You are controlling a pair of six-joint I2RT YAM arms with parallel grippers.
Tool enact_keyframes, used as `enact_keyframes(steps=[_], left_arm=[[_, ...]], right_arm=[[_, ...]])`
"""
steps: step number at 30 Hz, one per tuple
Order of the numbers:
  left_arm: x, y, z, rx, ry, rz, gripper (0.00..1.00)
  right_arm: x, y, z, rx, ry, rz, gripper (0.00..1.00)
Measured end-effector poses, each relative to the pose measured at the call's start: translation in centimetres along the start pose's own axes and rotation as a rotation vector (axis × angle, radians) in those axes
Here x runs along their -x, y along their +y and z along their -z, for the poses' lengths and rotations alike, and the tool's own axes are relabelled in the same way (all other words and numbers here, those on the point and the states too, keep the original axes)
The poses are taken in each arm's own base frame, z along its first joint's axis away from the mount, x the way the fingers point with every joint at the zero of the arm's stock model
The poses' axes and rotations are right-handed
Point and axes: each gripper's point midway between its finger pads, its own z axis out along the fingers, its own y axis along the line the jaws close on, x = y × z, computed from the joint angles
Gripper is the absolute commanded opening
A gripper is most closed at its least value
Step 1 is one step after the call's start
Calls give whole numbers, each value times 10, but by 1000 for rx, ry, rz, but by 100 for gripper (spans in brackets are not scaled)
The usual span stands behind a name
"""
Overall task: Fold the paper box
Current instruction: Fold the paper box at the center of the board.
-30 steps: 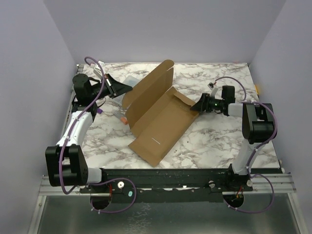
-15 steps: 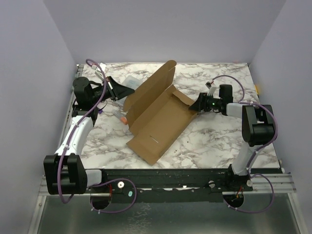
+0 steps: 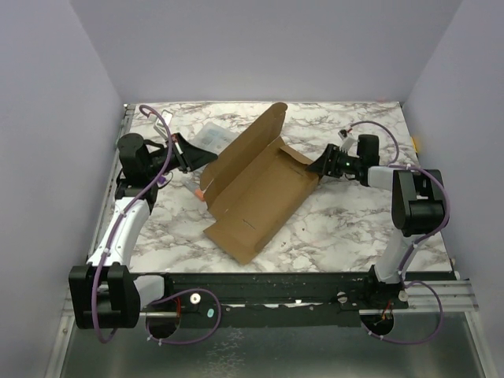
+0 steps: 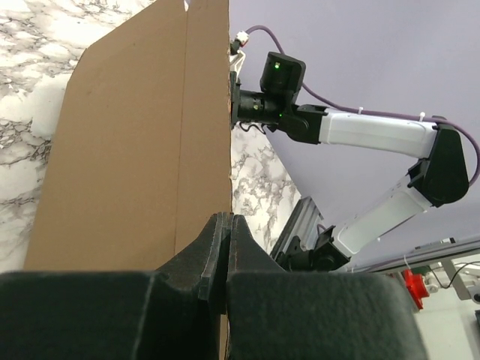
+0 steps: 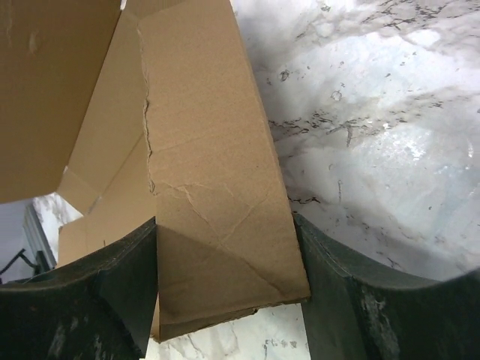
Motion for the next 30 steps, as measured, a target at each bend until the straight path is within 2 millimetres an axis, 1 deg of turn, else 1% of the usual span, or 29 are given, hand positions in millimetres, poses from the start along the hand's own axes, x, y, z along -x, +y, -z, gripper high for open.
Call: enact_keyframes(steps=[7, 13, 16, 21, 30], left_arm=[[2, -12, 5, -6, -13, -17, 0], [5, -20, 8, 1, -41, -10, 0], [3, -17, 9, 16, -54, 14, 0], [-1, -11, 11, 43, -76, 60, 0], [-5, -11, 14, 48, -85, 48, 0]], right_arm=[[8, -6, 12, 22, -37, -74, 66], [9, -2, 13, 49, -43, -100, 66], [9, -2, 15, 55, -49, -123, 66], [9, -8, 17, 48, -55, -152, 65], [2, -17, 15, 21, -39, -172, 65]])
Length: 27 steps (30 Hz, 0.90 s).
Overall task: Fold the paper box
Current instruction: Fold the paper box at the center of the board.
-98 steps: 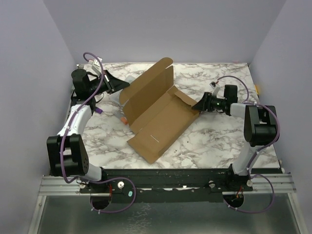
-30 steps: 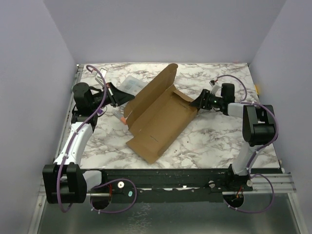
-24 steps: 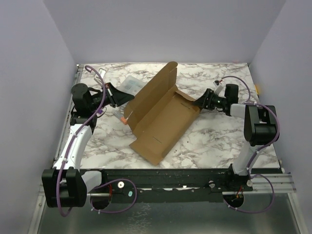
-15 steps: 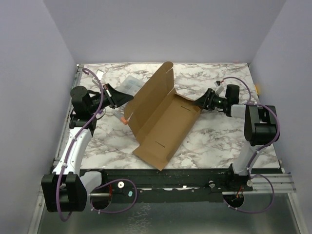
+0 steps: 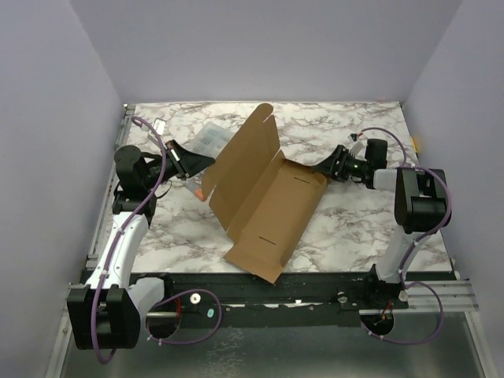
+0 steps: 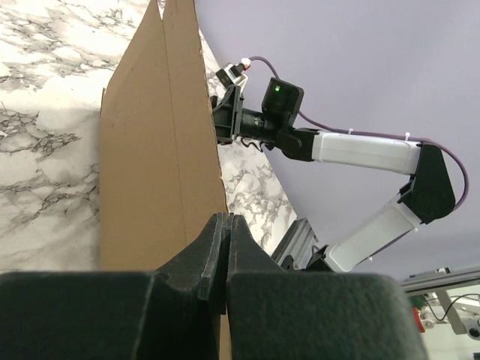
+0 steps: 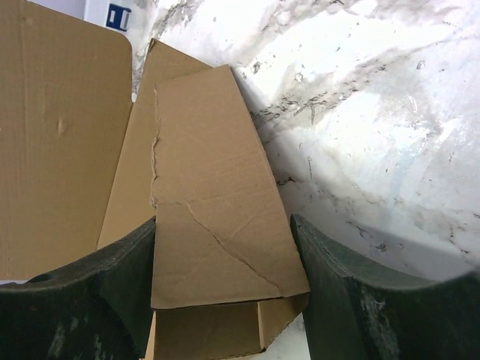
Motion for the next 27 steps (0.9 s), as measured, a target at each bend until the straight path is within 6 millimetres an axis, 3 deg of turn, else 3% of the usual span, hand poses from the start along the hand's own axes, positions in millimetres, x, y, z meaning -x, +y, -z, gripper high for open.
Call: enact_keyframes(steps=[18, 27], left_arm=[[8, 3, 0, 22, -55, -48, 0], [16, -2, -21, -8, -18, -84, 0]], right_arm=[[-7, -1, 1, 18, 29, 66, 69], [-10, -6, 5, -7, 50, 163, 80]])
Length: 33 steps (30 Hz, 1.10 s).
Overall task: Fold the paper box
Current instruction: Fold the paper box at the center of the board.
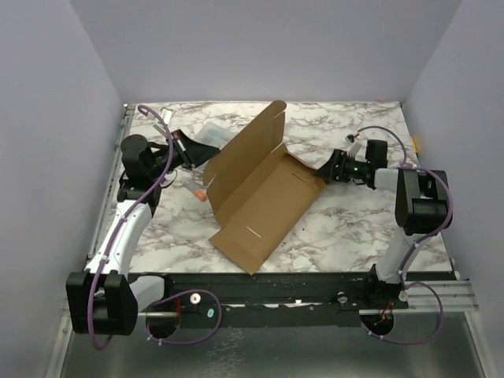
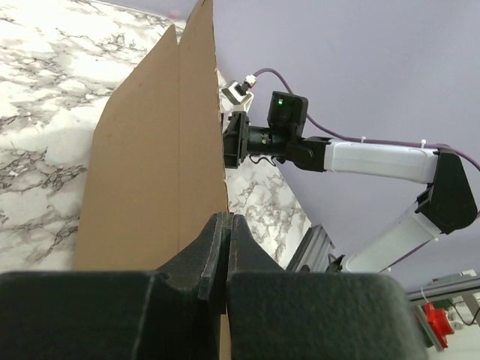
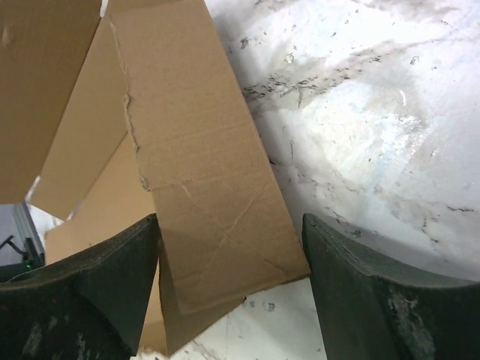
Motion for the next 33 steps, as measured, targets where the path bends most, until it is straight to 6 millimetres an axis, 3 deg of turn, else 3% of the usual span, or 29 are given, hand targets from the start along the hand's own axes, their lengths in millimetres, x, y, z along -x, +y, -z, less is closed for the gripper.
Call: enact_keyframes(steps=[9, 16, 20, 22, 28, 33], left_arm=[[11, 0, -20, -30, 28, -61, 0], [11, 7, -35, -51, 81, -110, 0], [8, 7, -40, -61, 101, -129, 0], [6, 7, -41, -65, 108, -138, 0], [7, 5, -42, -70, 112, -154, 0], [6, 5, -42, -71, 114, -161, 0]], right_arm=[[5, -1, 6, -25, 15, 98, 90], [73, 16, 13, -33, -81, 361, 91], [99, 25, 7, -12, -101, 520, 90], [95, 28, -6, 5, -81, 568, 89], [57, 33, -58, 47, 34, 589, 83], [48, 18, -65, -9, 67, 576, 73]])
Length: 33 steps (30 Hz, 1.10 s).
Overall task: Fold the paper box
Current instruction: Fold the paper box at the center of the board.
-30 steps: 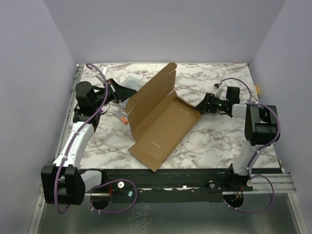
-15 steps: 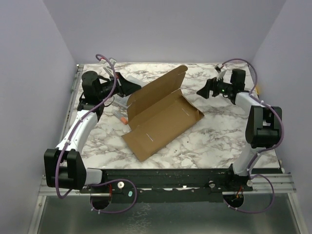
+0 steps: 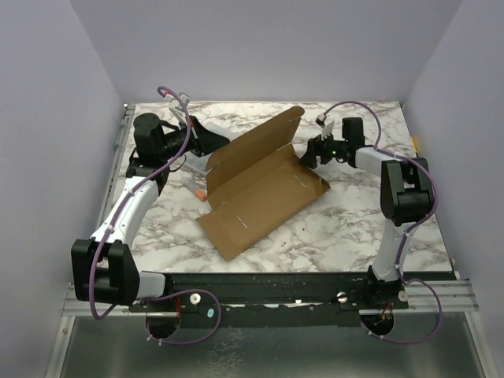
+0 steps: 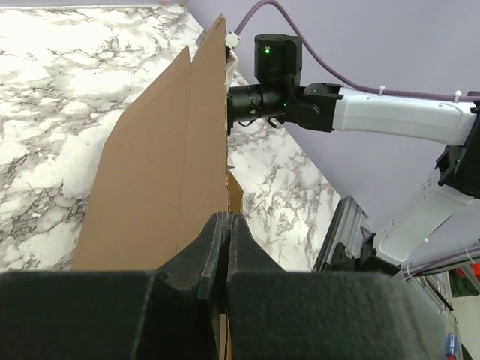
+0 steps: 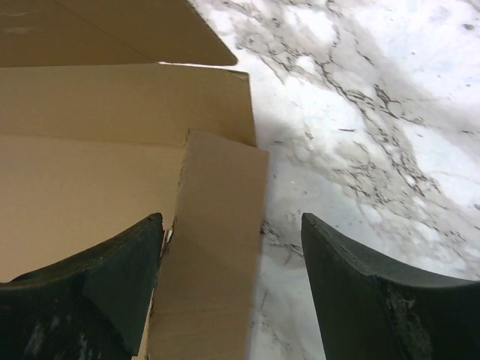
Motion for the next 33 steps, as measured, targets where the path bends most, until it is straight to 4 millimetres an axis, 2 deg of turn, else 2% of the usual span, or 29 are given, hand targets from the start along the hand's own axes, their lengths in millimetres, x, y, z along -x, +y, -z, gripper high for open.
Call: enact_keyframes(steps=[4, 7, 11, 14, 18, 21, 22, 25, 26, 27, 28, 31, 32, 33], left_arm=[[0, -1, 0, -3, 1, -2, 0], [2, -5, 2, -7, -3, -10, 0], [3, -11, 4, -18, -7, -23, 0], [4, -13, 5, -24, -8, -28, 0], [4, -14, 5, -28, -5, -28, 0], [3, -16, 6, -34, -2, -29, 0], [3, -16, 6, -35, -1, -29, 5], [2, -15, 6, -31, 0, -42, 46], [2, -12, 6, -19, 1, -46, 57], [1, -5, 6, 13, 2, -56, 63], [1, 5, 7, 69, 3, -65, 65], [11, 38, 12, 214, -9, -72, 81], [14, 47, 14, 247, -15, -65, 82], [18, 67, 21, 301, -28, -36, 84]], right_arm=[[-2, -7, 0, -35, 9, 11, 54], [-1, -11, 1, -64, 11, 11, 49], [1, -19, -1, -117, 11, 17, 51], [3, -26, 1, -161, 10, 18, 62], [3, -33, 3, -203, 17, 6, 63], [15, -36, 3, -212, -2, 7, 66], [22, -37, 2, -214, -14, 12, 67], [40, -42, 0, -216, -45, 22, 67], [44, -44, -1, -215, -52, 24, 67], [47, -45, -3, -214, -56, 22, 67], [48, -47, -5, -212, -58, 19, 67], [41, -47, -9, -205, -45, -4, 68], [38, -46, -10, -201, -39, -14, 68], [36, -45, -10, -196, -35, -23, 68]])
